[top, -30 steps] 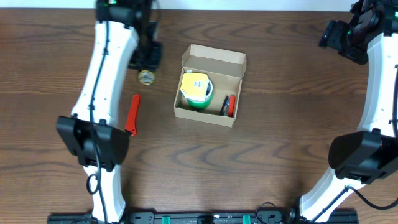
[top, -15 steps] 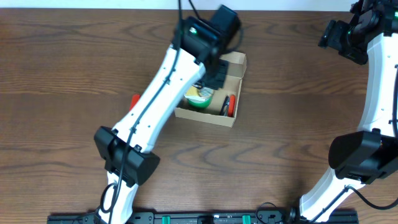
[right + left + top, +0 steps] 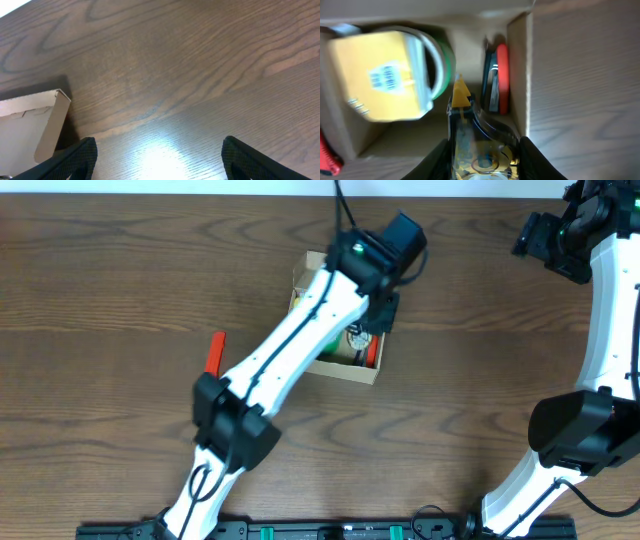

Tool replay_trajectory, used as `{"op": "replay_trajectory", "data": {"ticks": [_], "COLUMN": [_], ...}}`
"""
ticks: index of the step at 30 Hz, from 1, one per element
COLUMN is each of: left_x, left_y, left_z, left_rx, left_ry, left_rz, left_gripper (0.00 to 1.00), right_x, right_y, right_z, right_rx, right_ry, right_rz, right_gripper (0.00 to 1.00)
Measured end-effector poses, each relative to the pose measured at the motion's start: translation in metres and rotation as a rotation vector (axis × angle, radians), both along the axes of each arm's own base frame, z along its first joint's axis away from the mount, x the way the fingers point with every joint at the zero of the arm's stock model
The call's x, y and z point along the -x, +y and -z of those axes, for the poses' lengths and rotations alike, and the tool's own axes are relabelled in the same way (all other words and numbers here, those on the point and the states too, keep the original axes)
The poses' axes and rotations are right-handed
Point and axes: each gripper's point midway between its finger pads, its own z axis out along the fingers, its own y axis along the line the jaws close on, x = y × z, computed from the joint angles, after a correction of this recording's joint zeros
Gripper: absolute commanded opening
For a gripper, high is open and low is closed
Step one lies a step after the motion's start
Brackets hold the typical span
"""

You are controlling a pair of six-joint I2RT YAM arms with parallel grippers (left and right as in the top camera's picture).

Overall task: Pack container
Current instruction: 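Carry correction tape into the box beside the stapler and release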

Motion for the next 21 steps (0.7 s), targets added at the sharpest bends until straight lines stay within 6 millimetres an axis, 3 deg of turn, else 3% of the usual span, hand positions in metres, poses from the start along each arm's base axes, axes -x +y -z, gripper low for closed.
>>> {"op": "replay_trajectory", "data": {"ticks": [5, 17, 18, 20, 21], "left_x": [0.0, 0.0, 0.001, 0.001, 0.001], "left_y": [-0.005, -0.004, -0.004, -0.003, -0.004], "left_z": [0.046, 0.09, 0.096, 0.105, 0.107], "left_rx": [-0.068, -0.133, -0.142, -0.154, -0.155], "left_ry": [0.07, 0.139, 0.148, 0.162, 0.164], "left_rz": [0.027, 0.053, 0.056, 0.058, 0.059], "left_gripper": [0.06, 0.06, 0.1, 0.33, 0.37], "right_x": [0.0, 0.0, 0.0, 0.0, 0.0], "right_y": [0.0, 0.0, 0.0, 0.0, 0.0], "right_z": [0.0, 0.0, 0.0, 0.0, 0.0], "right_rx": [0.0, 0.0, 0.0, 0.0, 0.0], "right_ry": [0.0, 0.0, 0.0, 0.0, 0.0], "right_rz": [0.0, 0.0, 0.0, 0.0, 0.0], "right_gripper": [0.82, 0.82, 0.82, 0.82, 0.81]}}
